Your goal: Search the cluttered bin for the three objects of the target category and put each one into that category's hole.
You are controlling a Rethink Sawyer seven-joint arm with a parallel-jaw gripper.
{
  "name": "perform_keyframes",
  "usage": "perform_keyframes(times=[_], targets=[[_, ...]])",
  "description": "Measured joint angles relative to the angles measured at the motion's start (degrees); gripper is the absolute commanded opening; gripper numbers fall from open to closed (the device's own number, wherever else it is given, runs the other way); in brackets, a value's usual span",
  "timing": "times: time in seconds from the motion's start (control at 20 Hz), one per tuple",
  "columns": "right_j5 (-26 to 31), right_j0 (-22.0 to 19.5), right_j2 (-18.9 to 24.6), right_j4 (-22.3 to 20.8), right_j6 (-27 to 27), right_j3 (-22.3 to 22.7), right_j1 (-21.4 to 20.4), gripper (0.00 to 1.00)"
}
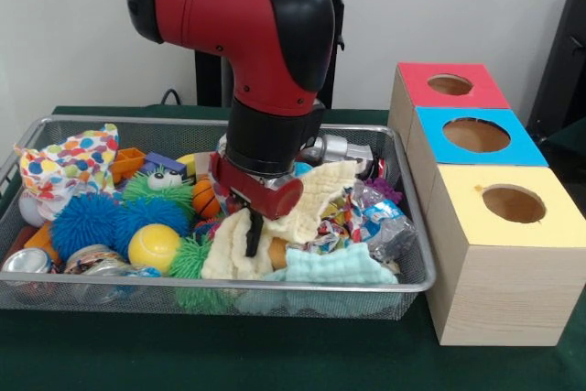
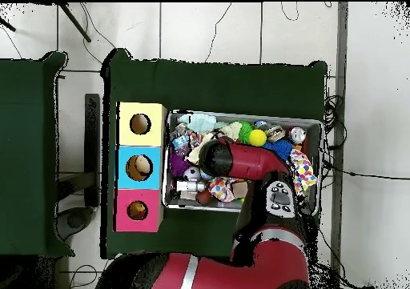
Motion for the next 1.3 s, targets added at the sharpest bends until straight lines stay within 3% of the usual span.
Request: perform_keyframes(times=[0.4, 0.75, 0.85, 1.3], targets=[[1.42, -3.96, 2.02, -0.02, 0.00, 0.85, -2.13, 0.00], [11.97, -13.70, 5.33, -1.14, -0.44, 1.34, -8.58, 0.00], [16.18, -18.96, 7.15, -2.82, -1.68, 1.40, -11.59, 0.00], [13.93, -28.51, 8.85, -10.27, -4.16, 3.20, -16.28, 0.00]])
